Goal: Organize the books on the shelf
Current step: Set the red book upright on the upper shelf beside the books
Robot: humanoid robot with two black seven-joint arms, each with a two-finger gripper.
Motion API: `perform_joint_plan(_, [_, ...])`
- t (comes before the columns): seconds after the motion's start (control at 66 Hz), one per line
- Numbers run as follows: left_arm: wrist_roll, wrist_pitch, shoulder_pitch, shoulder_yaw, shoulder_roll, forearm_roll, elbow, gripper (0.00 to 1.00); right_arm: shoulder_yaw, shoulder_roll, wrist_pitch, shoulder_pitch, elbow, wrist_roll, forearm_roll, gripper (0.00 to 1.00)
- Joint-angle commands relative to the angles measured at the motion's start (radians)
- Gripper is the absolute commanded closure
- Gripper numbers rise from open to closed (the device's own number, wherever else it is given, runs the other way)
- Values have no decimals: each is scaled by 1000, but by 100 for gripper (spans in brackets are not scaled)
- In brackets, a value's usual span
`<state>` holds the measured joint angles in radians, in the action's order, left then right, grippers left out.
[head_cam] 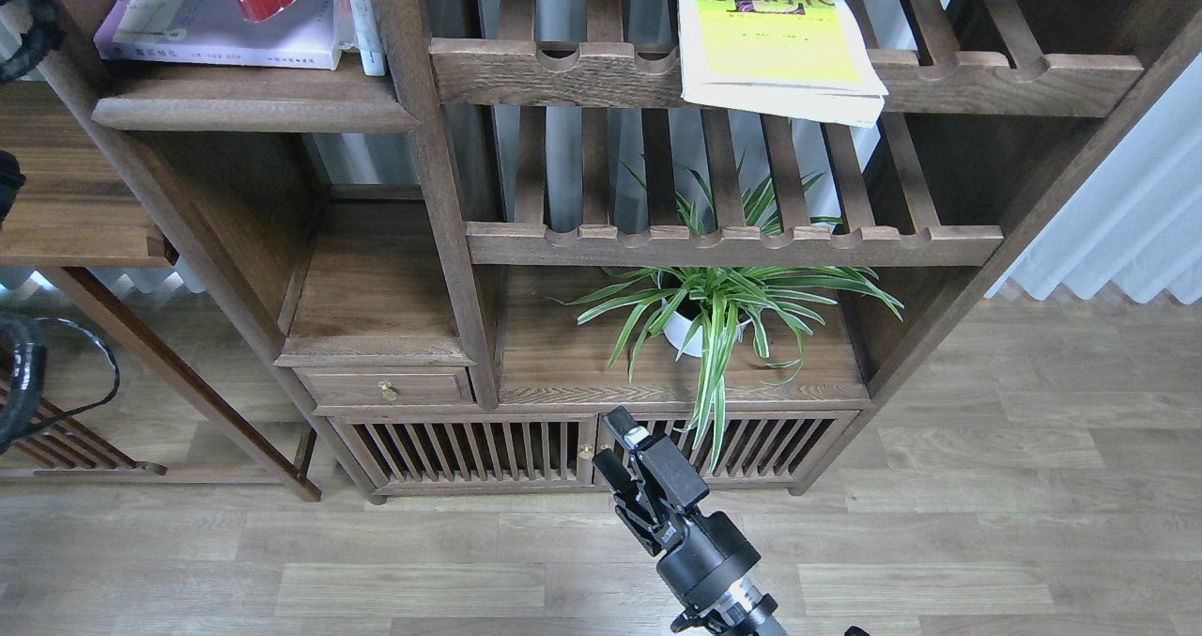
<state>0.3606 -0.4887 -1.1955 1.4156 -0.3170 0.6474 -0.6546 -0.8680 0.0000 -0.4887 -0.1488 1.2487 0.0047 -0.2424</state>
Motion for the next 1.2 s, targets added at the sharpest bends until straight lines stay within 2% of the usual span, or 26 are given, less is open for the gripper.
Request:
perform_joint_plan(0.0, [-69,0,-3,-33,-7,1,13,100,0,0,0,-2,-2,1,0,1])
perform_joint_plan(0.152, [-152,0,5,-64,-25,1,15,100,0,0,0,-3,0,1,0,1])
perform_joint_plan(0.167, [-172,0,7,-79,-37,0,15,100,0,0,0,-3,0,3,0,1])
perform_joint_plan(0.348, [-239,0,23,-106,-51,0,15,100,0,0,0,-3,0,5,0,1])
perform_joint_plan(0.439, [-299,0,31,-138,-59,0,15,100,0,0,0,-3,0,6,0,1])
perform_joint_plan(0.485, [-342,0,39,-162,-62,0,15,100,0,0,0,-3,0,6,0,1])
perform_joint_plan(0.576, [-385,0,62,-191,-73,3,13,100,0,0,0,-3,0,6,0,1])
perform_joint_plan(0.758, [-410,0,117,-187,-77,8,13,100,-3,0,0,-6,0,8,0,1])
perform_joint_plan(1.121, [-410,0,149,-193,-82,8,15,100,-3,0,0,-8,0,9,0,1])
perform_joint_plan(1.182, [-399,0,149,-196,-80,8,15,100,-3,0,0,-8,0,9,0,1])
